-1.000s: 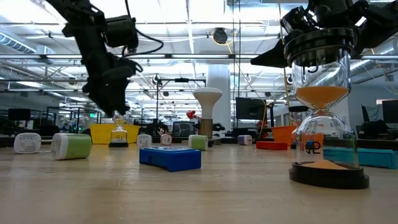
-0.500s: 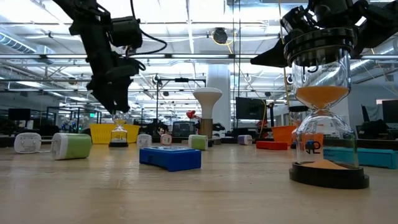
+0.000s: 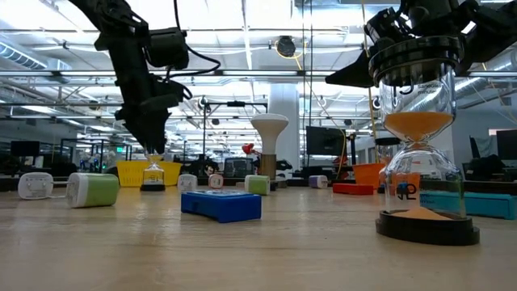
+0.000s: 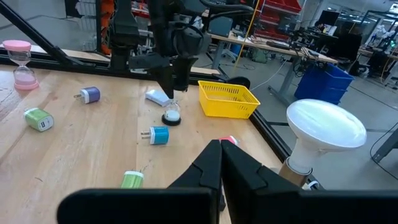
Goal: Pick & Place Office items
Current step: Put the white hour glass into the yellow bin
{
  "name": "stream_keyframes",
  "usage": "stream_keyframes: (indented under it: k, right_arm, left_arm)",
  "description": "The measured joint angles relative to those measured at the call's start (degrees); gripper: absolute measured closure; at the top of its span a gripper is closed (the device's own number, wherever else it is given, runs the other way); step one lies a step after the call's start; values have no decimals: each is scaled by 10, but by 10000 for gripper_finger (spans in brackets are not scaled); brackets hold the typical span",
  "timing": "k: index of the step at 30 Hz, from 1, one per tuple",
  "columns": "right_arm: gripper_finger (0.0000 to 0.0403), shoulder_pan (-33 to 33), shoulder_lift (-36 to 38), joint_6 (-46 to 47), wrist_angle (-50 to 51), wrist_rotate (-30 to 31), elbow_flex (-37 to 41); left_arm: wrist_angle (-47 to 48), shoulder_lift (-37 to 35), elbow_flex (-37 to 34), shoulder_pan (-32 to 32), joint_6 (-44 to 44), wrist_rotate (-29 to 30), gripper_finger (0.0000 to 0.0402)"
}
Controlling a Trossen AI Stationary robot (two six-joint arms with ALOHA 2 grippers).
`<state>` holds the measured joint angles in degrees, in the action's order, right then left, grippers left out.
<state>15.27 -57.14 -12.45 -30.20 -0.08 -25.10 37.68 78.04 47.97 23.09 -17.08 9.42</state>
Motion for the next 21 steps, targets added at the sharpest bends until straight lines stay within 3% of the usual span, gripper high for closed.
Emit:
stream_keyframes:
  k: [5, 12, 21]
  right_arm:
    - [403, 0, 0, 0, 0, 0, 0]
    - [403, 0, 0, 9, 0, 0, 0]
    - [403, 0, 0, 9, 4, 0, 0]
  left_arm:
    - [29, -20, 56, 19, 3, 26, 190]
    - [77, -24, 152, 115, 33, 30, 190]
    - [48, -14, 133, 258, 65, 27, 190]
